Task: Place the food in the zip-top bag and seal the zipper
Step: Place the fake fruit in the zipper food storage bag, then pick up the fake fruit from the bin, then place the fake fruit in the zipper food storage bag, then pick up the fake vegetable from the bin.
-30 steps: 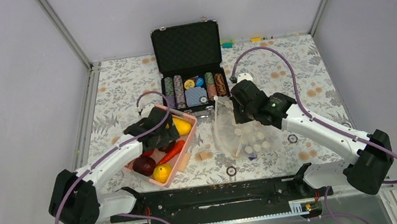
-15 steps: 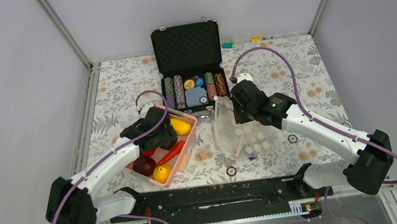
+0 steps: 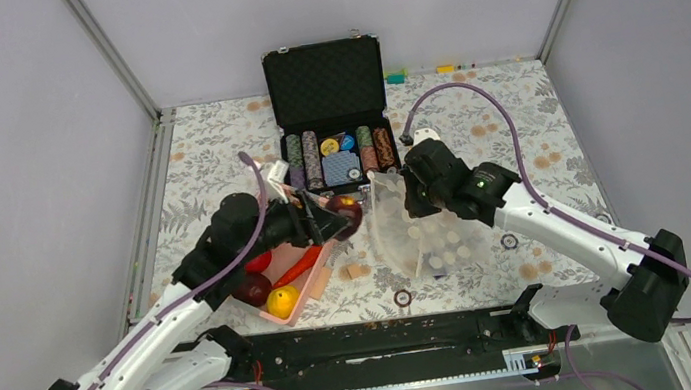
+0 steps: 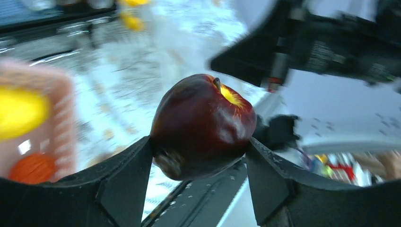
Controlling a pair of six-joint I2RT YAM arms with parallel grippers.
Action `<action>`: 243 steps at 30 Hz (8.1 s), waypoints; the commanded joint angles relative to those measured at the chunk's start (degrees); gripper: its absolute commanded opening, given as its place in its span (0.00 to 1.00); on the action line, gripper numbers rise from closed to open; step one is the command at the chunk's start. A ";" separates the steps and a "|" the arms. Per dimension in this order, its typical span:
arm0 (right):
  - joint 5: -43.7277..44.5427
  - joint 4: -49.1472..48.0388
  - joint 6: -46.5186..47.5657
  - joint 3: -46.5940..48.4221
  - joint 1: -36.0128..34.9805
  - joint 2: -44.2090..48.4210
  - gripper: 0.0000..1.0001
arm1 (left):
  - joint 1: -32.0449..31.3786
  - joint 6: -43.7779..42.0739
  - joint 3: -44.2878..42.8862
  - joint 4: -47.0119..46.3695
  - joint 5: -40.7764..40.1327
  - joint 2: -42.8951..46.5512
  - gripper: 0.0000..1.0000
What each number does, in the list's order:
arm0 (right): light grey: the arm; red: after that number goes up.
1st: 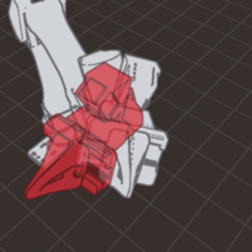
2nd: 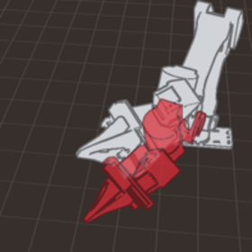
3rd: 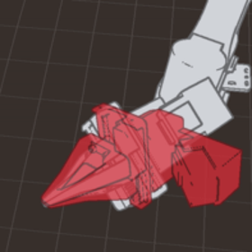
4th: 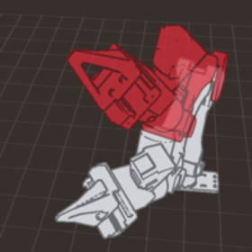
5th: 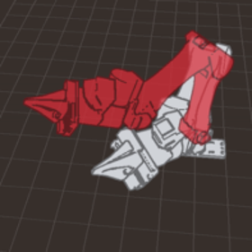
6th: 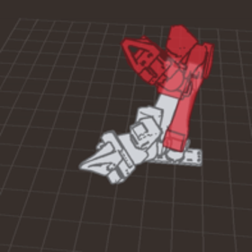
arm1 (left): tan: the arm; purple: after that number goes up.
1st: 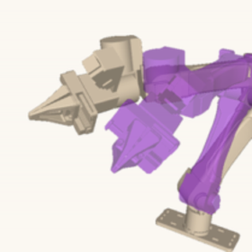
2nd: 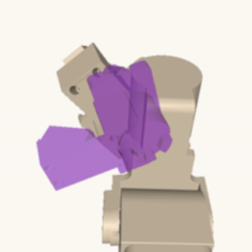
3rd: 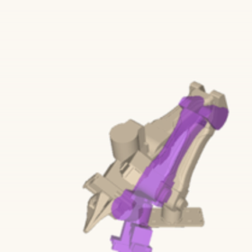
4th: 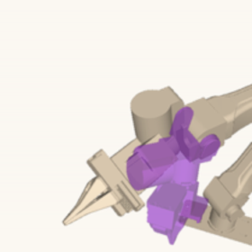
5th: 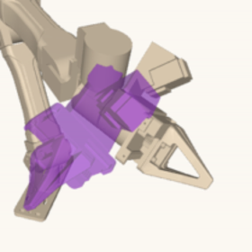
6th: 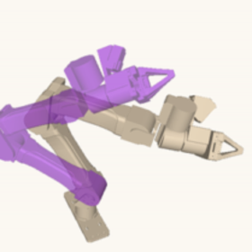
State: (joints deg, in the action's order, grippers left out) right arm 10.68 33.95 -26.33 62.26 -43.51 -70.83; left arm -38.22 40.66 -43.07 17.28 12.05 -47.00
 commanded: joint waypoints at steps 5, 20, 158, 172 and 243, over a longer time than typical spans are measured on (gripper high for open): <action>-4.84 -0.53 -6.79 -0.16 -0.19 3.13 0.00 | -7.81 -2.01 -1.58 -24.98 18.16 -11.79 0.13; -8.84 -3.12 -12.05 -2.61 -0.18 9.30 0.00 | -8.96 -1.17 -1.32 -25.29 12.01 -22.41 0.39; -9.32 -6.68 -3.95 -8.37 -0.03 12.73 0.00 | -11.09 -4.19 -14.59 -2.56 10.40 -22.14 0.54; -8.56 -6.67 -3.43 -8.73 0.04 13.06 0.00 | -10.93 -3.86 -15.22 8.89 -4.15 -16.54 0.99; -8.99 -6.71 -2.98 -8.11 0.83 9.59 0.00 | 14.66 3.99 -0.48 19.22 -30.73 -24.27 0.42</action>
State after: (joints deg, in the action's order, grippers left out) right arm 1.87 28.77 -29.82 53.67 -43.33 -61.63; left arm -23.88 44.58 -41.78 36.34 -20.88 -71.64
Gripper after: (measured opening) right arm 0.022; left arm 0.781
